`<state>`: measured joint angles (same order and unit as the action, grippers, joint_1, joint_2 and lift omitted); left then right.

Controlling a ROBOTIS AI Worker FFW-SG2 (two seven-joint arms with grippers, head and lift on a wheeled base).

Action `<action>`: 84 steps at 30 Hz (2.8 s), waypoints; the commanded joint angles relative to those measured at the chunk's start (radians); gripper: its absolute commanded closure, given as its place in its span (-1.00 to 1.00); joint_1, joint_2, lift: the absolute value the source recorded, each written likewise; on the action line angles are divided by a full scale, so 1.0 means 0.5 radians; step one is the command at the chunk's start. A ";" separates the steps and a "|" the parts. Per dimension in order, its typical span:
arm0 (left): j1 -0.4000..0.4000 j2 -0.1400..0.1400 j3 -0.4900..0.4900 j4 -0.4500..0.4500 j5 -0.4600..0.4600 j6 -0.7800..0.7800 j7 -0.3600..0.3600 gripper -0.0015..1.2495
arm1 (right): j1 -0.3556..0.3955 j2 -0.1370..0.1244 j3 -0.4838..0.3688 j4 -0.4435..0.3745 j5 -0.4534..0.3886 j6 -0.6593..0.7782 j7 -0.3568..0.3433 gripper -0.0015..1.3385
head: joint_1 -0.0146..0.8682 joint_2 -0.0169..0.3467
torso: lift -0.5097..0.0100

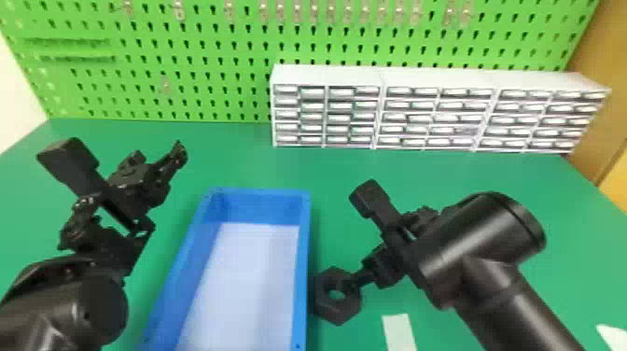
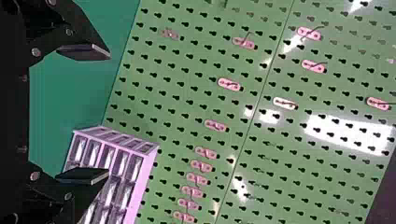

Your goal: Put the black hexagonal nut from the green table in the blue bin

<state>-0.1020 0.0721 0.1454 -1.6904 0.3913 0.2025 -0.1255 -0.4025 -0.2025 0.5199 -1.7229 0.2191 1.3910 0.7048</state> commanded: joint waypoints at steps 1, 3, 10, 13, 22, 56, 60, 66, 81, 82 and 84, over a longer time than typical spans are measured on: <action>0.002 0.000 0.001 0.000 0.000 0.000 -0.004 -0.41 | 0.004 0.000 -0.006 0.007 0.004 -0.009 0.002 -0.40 | 0.54 -0.73 | 0.58; 0.002 0.000 0.004 0.000 0.000 0.000 -0.004 -0.41 | 0.007 0.000 -0.006 0.007 0.004 -0.012 0.002 -0.40 | 0.54 -0.73 | 0.58; 0.002 0.000 0.004 0.000 0.003 0.000 -0.007 -0.41 | 0.010 0.000 -0.006 0.028 0.004 -0.027 0.014 -0.40 | 0.54 -0.73 | 0.58; 0.002 0.000 0.004 0.000 0.000 0.000 -0.007 -0.41 | 0.010 0.000 -0.006 0.031 0.010 -0.033 0.023 -0.40 | 0.54 -0.73 | 0.58; 0.005 0.000 0.004 0.000 0.000 0.000 -0.010 -0.41 | 0.017 0.000 -0.006 0.049 0.043 -0.045 0.060 -0.40 | 0.54 -0.73 | 0.58; 0.008 0.000 0.004 0.000 0.000 0.000 -0.010 -0.41 | 0.081 0.015 -0.067 0.117 0.166 -0.180 0.075 -0.18 | 0.54 -0.73 | 0.58; 0.008 0.000 0.004 0.000 0.000 0.000 -0.010 -0.41 | 0.081 0.015 -0.055 0.117 0.166 -0.180 0.075 0.12 | 0.54 -0.73 | 0.58; 0.011 0.000 0.004 0.000 0.000 0.003 -0.010 -0.41 | 0.078 0.015 -0.040 0.117 0.175 -0.180 0.075 0.31 | 0.54 -0.73 | 0.58; 0.011 0.000 0.004 0.000 0.000 0.003 -0.010 -0.41 | 0.072 0.018 -0.003 0.117 0.231 -0.174 0.085 0.54 | 0.54 -0.73 | 0.58; 0.011 0.000 0.004 0.000 0.000 0.000 -0.010 -0.41 | 0.072 0.018 -0.003 0.117 0.231 -0.174 0.085 0.54 | 0.54 -0.73 | 0.58; 0.011 0.000 0.004 0.000 0.000 0.003 -0.010 -0.41 | 0.072 0.018 -0.003 0.117 0.231 -0.174 0.085 0.54 | 0.54 -0.73 | 0.58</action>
<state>-0.0954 0.0721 0.1472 -1.6904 0.3912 0.2038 -0.1303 -0.3666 -0.1936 0.5173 -1.6644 0.3327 1.3039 0.7471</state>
